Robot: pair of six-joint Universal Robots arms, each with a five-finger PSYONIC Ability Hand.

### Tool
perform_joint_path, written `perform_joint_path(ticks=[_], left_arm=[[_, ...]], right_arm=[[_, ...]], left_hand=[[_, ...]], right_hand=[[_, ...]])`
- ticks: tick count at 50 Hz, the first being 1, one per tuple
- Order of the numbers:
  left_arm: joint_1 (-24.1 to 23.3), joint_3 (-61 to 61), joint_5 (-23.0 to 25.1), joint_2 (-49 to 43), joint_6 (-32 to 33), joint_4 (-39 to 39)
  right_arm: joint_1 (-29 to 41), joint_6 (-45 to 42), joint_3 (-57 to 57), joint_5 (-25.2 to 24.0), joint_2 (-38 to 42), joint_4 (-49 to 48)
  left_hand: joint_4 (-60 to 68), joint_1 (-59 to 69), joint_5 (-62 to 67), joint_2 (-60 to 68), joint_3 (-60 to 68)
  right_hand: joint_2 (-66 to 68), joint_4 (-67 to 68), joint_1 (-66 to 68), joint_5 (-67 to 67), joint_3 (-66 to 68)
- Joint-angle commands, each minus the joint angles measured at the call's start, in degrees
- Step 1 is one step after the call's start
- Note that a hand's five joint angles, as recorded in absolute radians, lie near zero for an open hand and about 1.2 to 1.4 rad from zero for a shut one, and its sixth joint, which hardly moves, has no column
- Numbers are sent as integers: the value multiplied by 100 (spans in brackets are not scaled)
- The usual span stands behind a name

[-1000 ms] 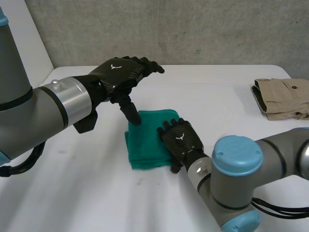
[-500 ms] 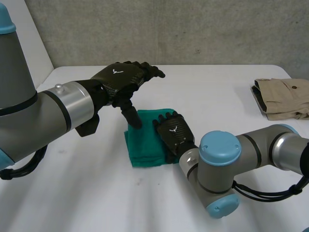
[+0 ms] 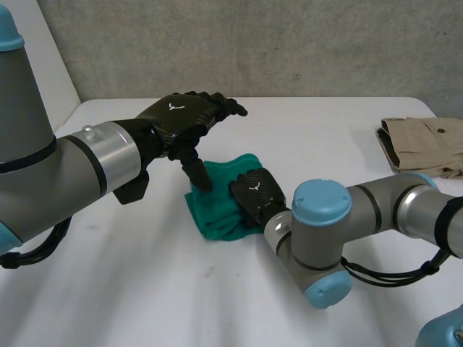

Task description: Fold the laundry.

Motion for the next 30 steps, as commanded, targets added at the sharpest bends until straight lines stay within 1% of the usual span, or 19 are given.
perform_joint_path(ticks=[1,3,4,8,11,14,16,19,24,27,30], left_arm=[[10,0,0,0,0,0],[10,0,0,0,0,0],[10,-9,0,-9,0,0],[1,-9,0,-17,0,0],[10,-9,0,-35,0,0],[10,-9,0,-52,0,9],[10,-9,0,-70,0,9],[10,-9,-8,-79,0,27],[19,-9,0,-132,0,27],[10,-9,-9,-158,0,27],[19,-9,-9,-167,0,35]], right_arm=[[-724,-560,217,-433,-436,190],[-944,-780,288,-539,-506,190],[-1189,-1016,340,-626,-550,199],[-1708,-1579,411,-758,-629,199],[-1937,-1800,429,-768,-630,199],[-2315,-1967,429,-820,-630,190],[-2569,-2037,368,-977,-621,190],[-2720,-2143,297,-1163,-586,146],[-2826,-2678,-115,-1803,-437,137],[-2835,-2837,-414,-1954,-392,120],[-2861,-2803,-1125,-1937,-331,-12]], left_hand=[[174,245,83,169,131],[174,245,83,169,131],[174,245,83,169,131],[174,245,83,169,131],[157,228,66,153,115],[173,244,83,169,131],[174,245,83,169,131],[174,245,83,169,131],[174,245,83,169,131],[174,245,83,169,131],[174,245,83,169,131]], right_hand=[[1309,1199,2756,1563,1431],[1309,1199,2756,1563,1431],[1309,1199,2756,1563,1431],[1309,1199,2756,1563,1431],[1309,1199,2756,1563,1431],[1309,1199,2756,1563,1431],[1309,1199,2756,1563,1431],[1309,1199,2756,1563,1431],[1309,1199,2756,1563,1431],[1309,1199,2756,1563,1431],[1309,1199,2756,1563,1431]])
